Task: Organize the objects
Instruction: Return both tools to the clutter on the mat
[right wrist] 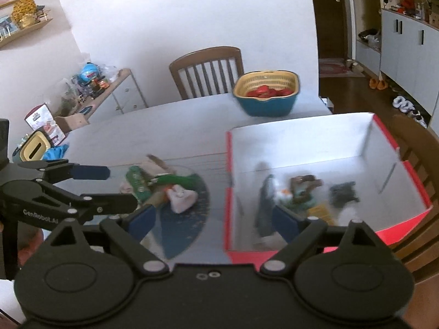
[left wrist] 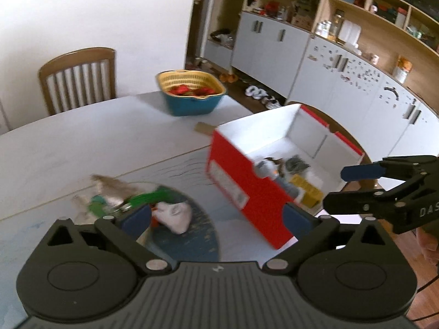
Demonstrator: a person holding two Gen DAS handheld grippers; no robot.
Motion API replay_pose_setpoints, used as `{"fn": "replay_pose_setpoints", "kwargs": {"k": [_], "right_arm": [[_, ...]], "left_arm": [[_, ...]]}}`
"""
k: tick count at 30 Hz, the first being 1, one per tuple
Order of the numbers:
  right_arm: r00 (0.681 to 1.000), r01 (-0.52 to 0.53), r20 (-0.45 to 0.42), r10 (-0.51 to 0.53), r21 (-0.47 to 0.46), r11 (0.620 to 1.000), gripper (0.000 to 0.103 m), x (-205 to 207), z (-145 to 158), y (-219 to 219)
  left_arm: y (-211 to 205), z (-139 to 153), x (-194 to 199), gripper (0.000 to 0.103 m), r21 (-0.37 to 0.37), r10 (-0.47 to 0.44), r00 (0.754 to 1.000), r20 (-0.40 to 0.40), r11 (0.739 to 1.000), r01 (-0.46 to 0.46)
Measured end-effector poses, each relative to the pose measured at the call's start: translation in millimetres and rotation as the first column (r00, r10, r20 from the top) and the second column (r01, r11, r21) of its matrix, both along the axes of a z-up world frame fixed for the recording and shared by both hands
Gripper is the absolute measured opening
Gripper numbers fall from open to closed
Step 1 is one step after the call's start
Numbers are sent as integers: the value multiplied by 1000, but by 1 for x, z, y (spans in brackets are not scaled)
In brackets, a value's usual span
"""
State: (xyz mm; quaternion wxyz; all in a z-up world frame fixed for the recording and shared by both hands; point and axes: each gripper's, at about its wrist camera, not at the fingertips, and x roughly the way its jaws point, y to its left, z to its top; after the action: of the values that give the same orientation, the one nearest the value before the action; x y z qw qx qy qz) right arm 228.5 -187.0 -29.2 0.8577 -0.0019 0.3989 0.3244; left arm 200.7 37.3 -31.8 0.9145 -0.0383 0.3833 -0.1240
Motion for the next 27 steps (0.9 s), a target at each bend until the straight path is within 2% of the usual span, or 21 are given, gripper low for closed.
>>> {"fn": "replay_pose_setpoints", "kwargs": {"k": [7, 9, 12, 15, 20, 27], "right_arm": [[1000, -12, 0, 12, 3, 1000, 97, -15, -6, 35], [1000, -21, -3, 21, -6, 1000, 97, -16, -9, 47], [1000, -29, -3, 29, -30, 999, 97, -15, -17, 67], [999, -42, -9, 42, -59, 997, 97, -11, -25, 86], [999, -46, -21, 44, -98, 994, 97, -2, -44, 114], [996, -84, -30, 80, -157, 984, 97, 12, -71, 145]], "left_arm": [[43, -15, -24, 103, 1, 18, 1000, -1, 1000, -18], [51, -21, -31, 103, 20, 24, 1000, 10, 1000, -24], [62, -31, -37, 103, 89, 30, 999, 17, 996, -31], [80, -43, -42, 103, 86, 39, 999, 23, 995, -41], [99, -65, -42, 103, 80, 43, 999, 7, 996, -43], [105, -99, -35, 103, 119, 48, 999, -24, 992, -45]]}}
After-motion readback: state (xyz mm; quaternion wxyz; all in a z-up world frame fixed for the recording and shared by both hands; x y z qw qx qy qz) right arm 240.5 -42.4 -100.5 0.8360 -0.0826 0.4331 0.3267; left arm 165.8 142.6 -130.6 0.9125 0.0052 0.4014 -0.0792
